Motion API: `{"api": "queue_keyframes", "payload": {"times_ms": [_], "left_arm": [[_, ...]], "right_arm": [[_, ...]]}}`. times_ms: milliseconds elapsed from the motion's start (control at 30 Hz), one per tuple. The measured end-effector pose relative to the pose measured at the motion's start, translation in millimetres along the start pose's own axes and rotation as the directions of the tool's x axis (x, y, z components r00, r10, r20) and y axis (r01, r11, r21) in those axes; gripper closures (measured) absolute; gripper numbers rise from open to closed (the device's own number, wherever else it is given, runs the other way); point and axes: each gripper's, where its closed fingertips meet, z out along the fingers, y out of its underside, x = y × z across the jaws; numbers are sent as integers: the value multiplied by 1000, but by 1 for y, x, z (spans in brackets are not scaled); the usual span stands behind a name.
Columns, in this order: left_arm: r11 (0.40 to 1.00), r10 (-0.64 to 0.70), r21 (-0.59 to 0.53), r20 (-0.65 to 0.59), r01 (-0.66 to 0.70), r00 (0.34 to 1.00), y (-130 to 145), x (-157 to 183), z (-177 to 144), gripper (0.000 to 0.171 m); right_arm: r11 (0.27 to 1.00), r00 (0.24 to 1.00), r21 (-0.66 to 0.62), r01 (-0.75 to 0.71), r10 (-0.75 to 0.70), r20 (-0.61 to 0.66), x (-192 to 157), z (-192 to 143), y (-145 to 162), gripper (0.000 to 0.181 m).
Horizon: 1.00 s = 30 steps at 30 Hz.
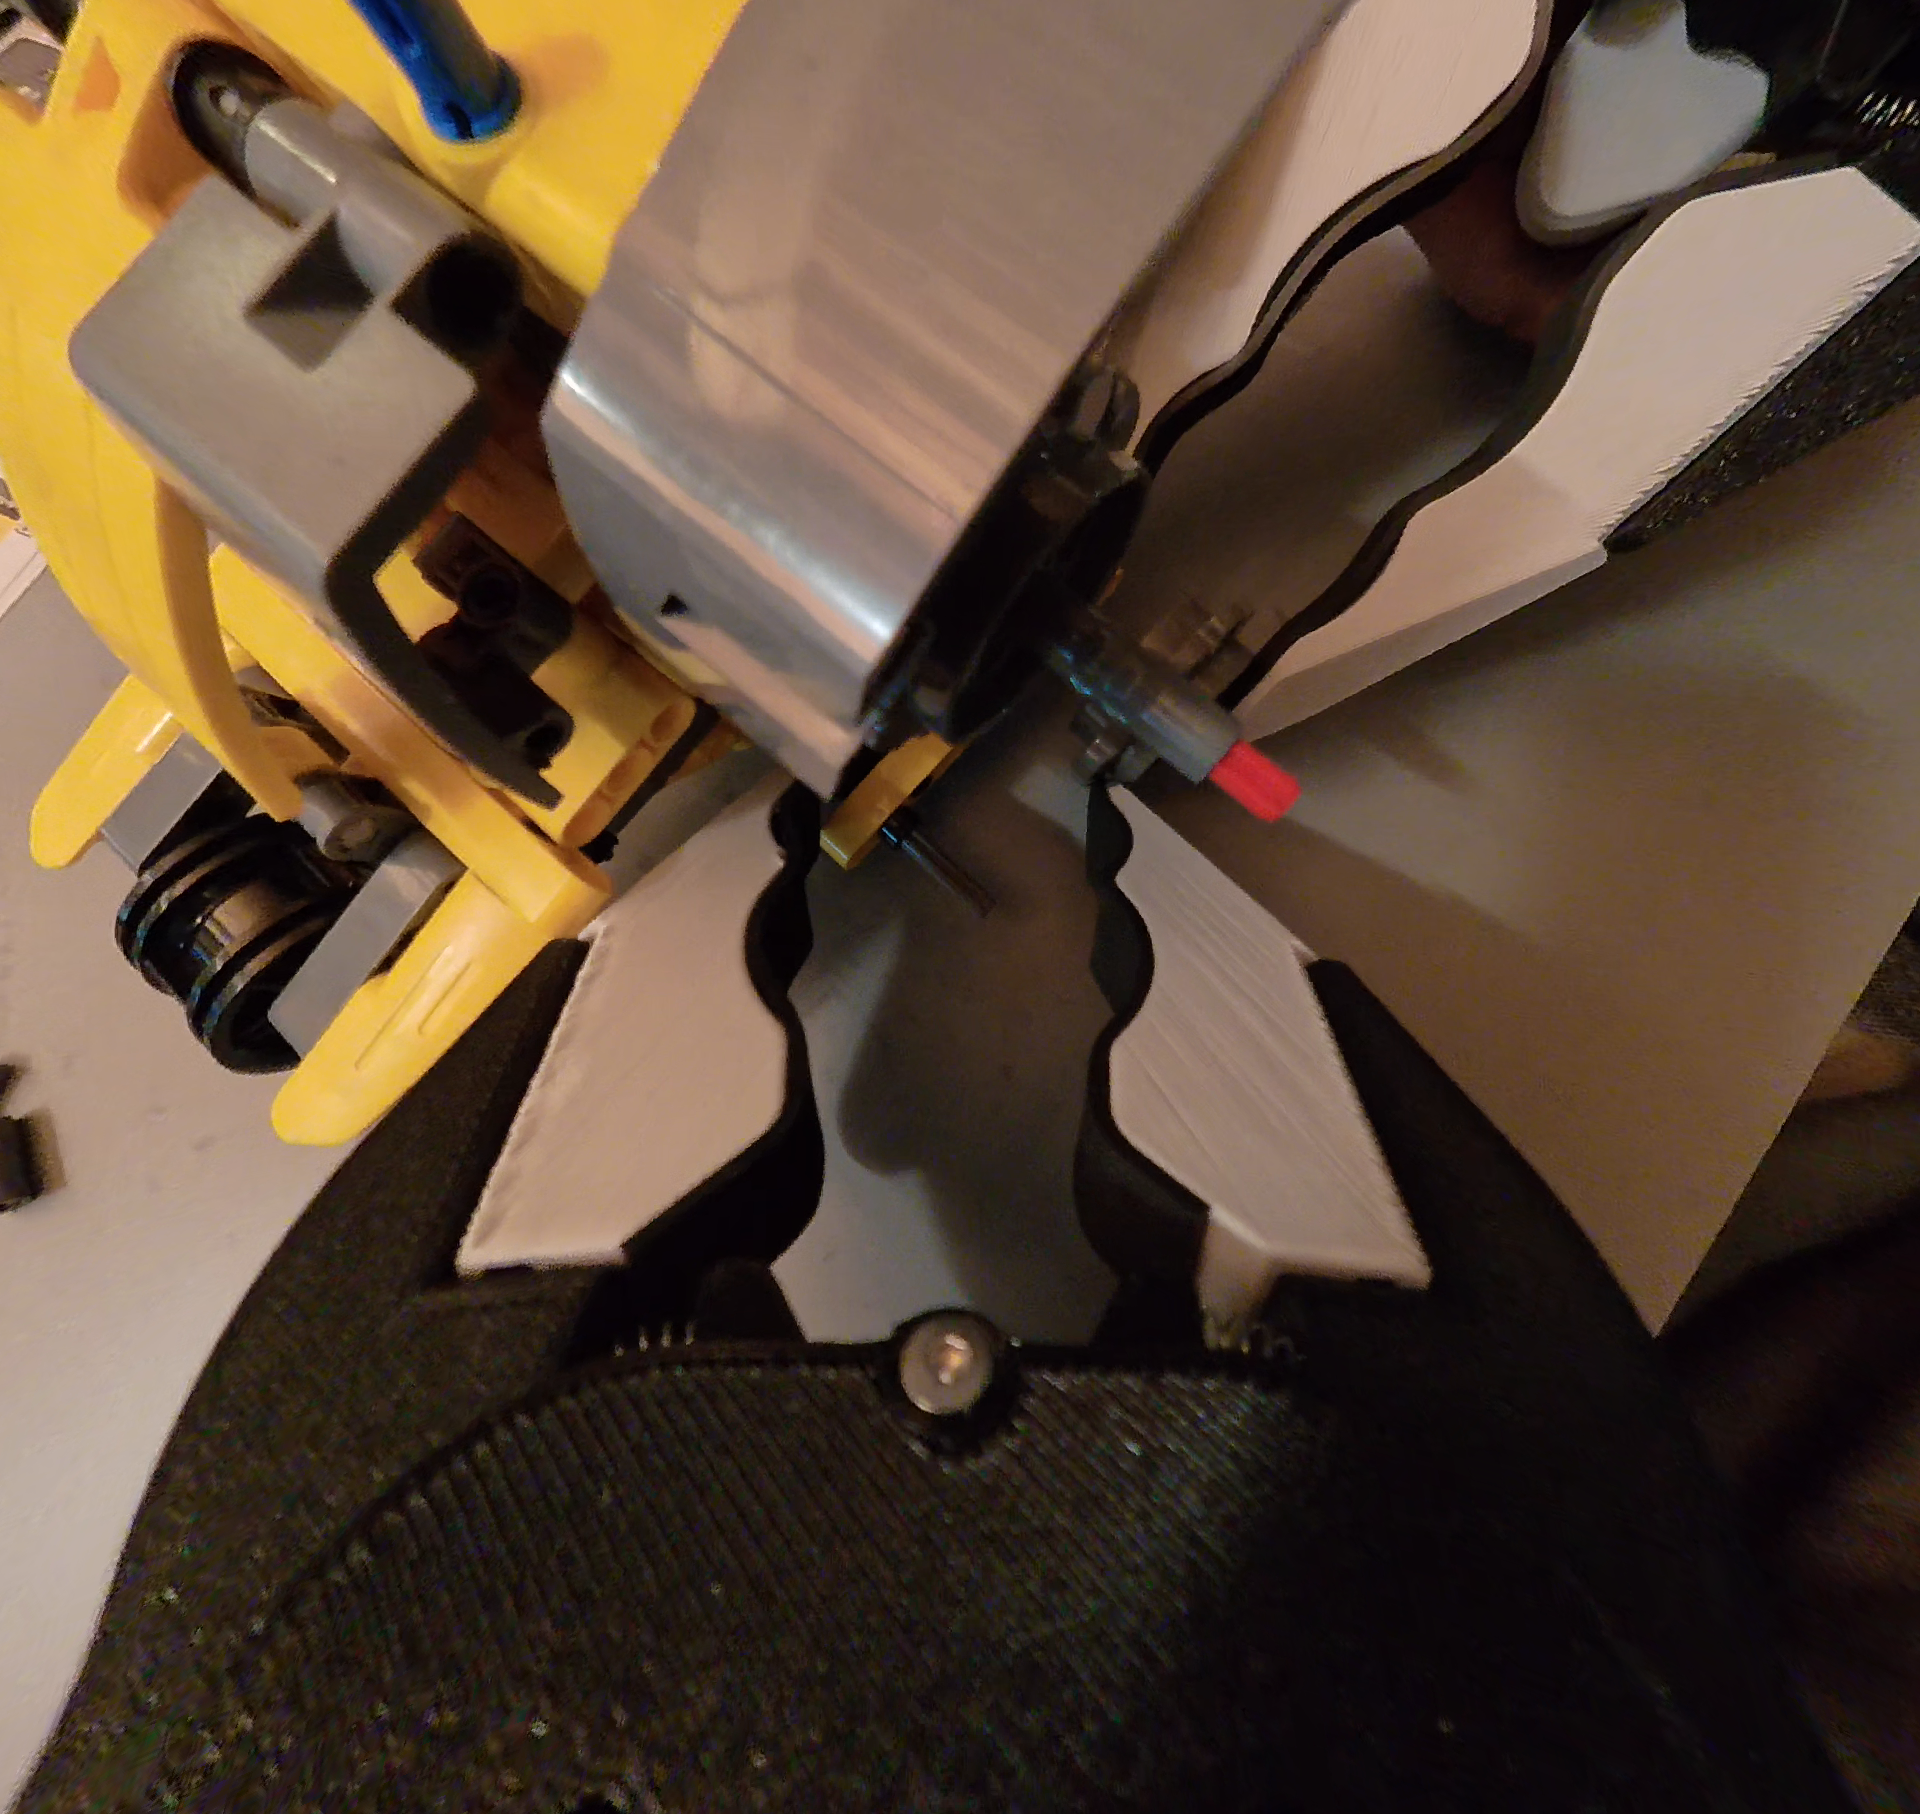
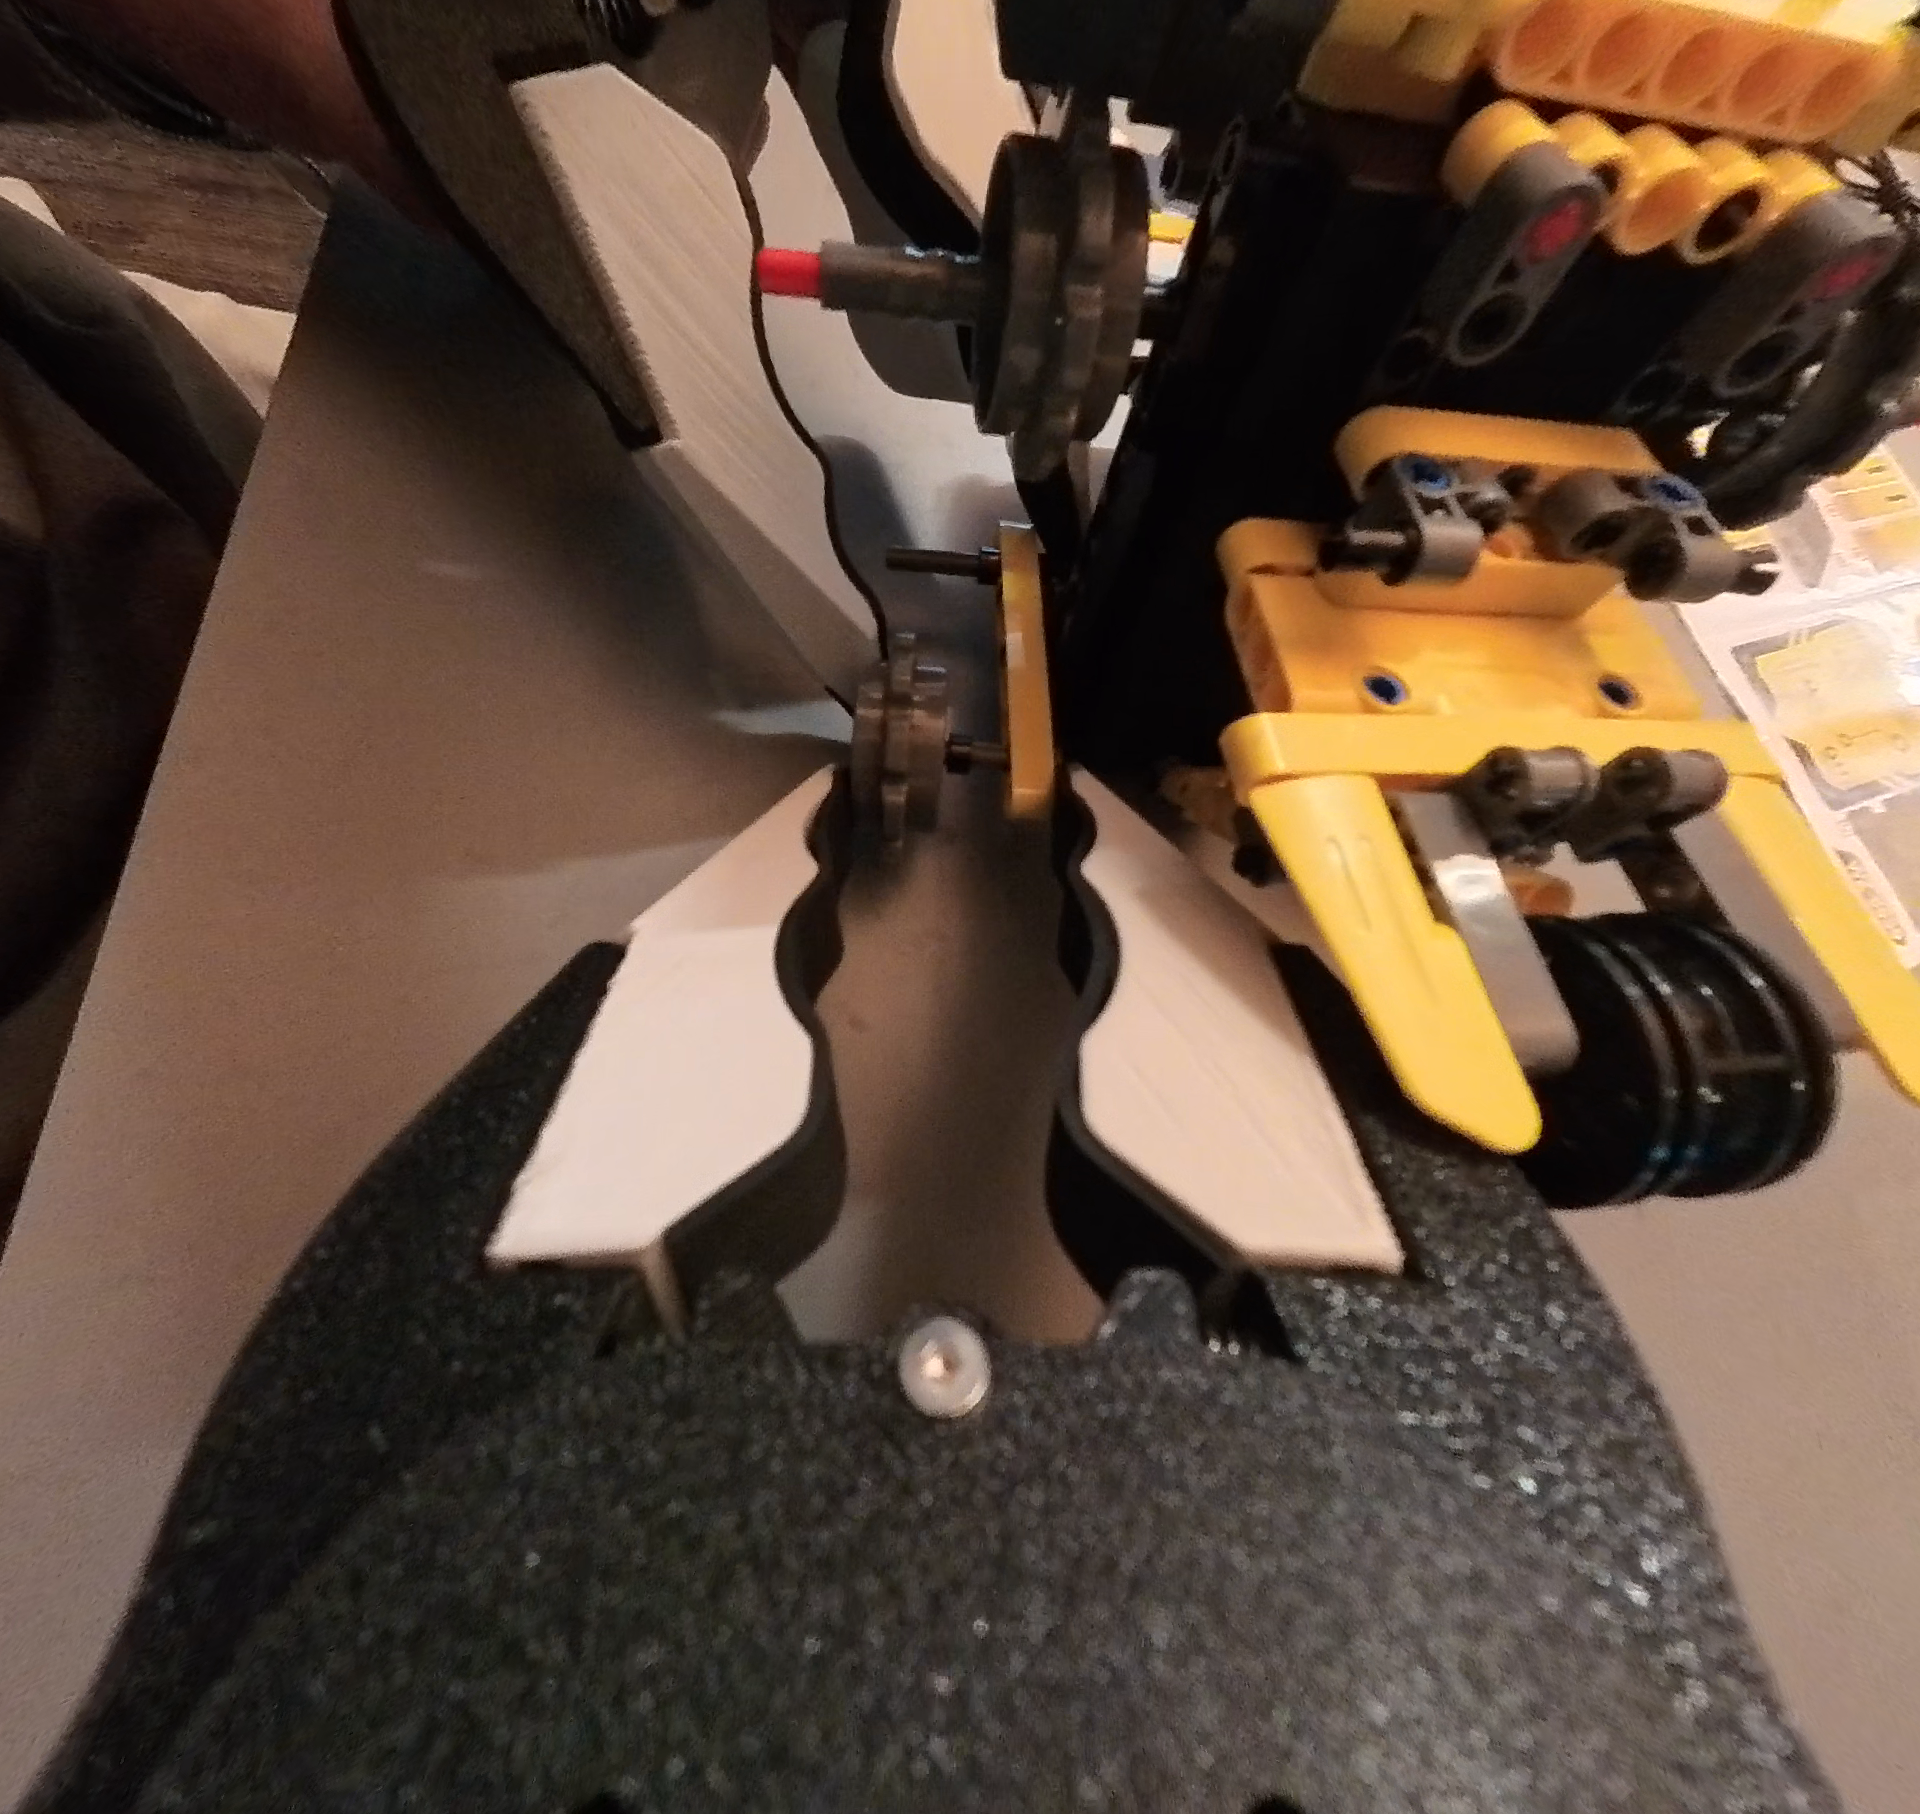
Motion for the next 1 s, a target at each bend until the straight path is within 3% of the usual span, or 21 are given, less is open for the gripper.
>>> {"api": "queue_keyframes", "payload": {"times_ms": [300,1000], "left_arm": [[1000,-8,10,0,8,1000,-2,1,1,124],[997,-73,-21,58,74,996,-4,-2,3,130]], "right_arm": [[998,998,4,-55,55,40,1,-2,1,147],[999,999,-1,-33,33,21,6,-2,3,152]]}}
